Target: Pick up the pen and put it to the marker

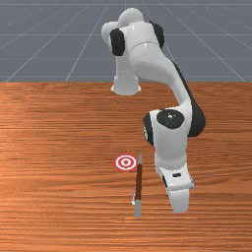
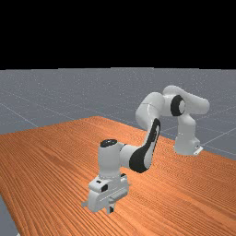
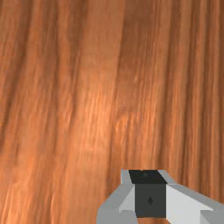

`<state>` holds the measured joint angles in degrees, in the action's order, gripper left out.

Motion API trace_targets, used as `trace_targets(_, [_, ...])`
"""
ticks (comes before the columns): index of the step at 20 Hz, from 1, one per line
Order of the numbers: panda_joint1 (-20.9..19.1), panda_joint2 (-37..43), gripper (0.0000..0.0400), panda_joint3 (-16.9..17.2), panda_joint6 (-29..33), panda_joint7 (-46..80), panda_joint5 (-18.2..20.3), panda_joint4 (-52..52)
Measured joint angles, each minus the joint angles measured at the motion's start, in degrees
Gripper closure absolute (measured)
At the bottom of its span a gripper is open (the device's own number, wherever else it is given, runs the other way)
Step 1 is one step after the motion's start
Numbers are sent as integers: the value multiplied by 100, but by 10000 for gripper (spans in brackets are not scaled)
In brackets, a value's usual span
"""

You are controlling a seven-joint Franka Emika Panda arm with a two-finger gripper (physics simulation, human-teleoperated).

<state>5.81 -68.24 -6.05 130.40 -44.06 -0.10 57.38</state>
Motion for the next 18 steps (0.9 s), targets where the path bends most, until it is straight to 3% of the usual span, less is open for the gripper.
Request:
trace_targets(16, [-796,279,400,-63,201,-980,28,520])
trace_targets(18, [-815,102,400,-17,-130,-873,48,156])
